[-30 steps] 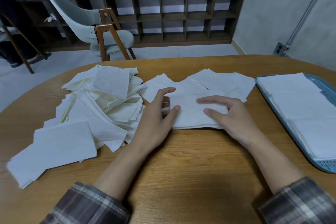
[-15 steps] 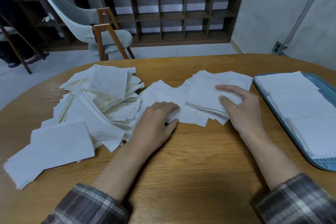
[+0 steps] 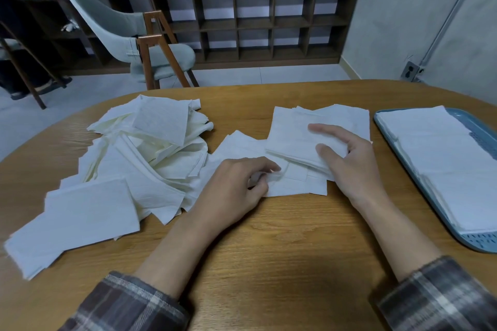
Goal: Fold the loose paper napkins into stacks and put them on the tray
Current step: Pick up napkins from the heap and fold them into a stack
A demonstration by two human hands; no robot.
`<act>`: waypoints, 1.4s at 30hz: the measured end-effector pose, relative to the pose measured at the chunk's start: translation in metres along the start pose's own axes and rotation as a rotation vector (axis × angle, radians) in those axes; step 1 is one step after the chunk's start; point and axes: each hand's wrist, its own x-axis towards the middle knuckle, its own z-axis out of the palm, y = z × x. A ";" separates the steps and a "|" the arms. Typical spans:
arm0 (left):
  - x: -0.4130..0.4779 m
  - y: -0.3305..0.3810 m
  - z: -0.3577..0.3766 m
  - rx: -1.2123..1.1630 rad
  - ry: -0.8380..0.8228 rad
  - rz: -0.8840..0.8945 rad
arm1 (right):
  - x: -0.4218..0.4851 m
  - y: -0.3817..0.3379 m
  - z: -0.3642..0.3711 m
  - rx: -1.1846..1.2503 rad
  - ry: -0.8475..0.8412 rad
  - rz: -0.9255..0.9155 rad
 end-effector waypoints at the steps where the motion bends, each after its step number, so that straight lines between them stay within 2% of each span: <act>1: 0.000 0.003 0.000 -0.024 0.029 0.015 | 0.000 0.000 0.001 -0.005 -0.015 -0.007; 4: -0.001 0.011 -0.002 -0.101 0.095 0.067 | -0.001 -0.002 0.002 0.006 -0.073 -0.023; 14: -0.001 0.018 -0.005 -0.281 0.164 0.034 | -0.008 -0.009 0.004 -0.060 -0.342 -0.083; 23: 0.000 0.021 -0.006 -0.305 0.222 0.001 | -0.011 -0.011 0.009 -0.140 -0.279 -0.015; 26: 0.000 0.019 -0.010 -0.283 0.234 -0.039 | -0.009 -0.012 0.007 -0.034 -0.222 -0.018; 28: 0.002 0.017 -0.012 -0.270 0.252 -0.125 | -0.006 -0.012 0.003 0.071 -0.169 0.009; 31: 0.005 0.013 -0.017 -0.370 0.265 -0.245 | -0.003 -0.009 0.000 0.176 -0.124 0.097; 33: 0.007 0.012 -0.021 -0.454 0.283 -0.262 | -0.001 -0.006 0.000 0.207 -0.111 0.155; 38: 0.006 0.019 -0.026 -0.523 0.338 -0.233 | 0.000 -0.003 0.000 0.363 -0.237 0.250; 42: 0.007 0.020 -0.023 -0.548 0.312 -0.236 | -0.004 -0.010 0.003 0.428 -0.354 0.288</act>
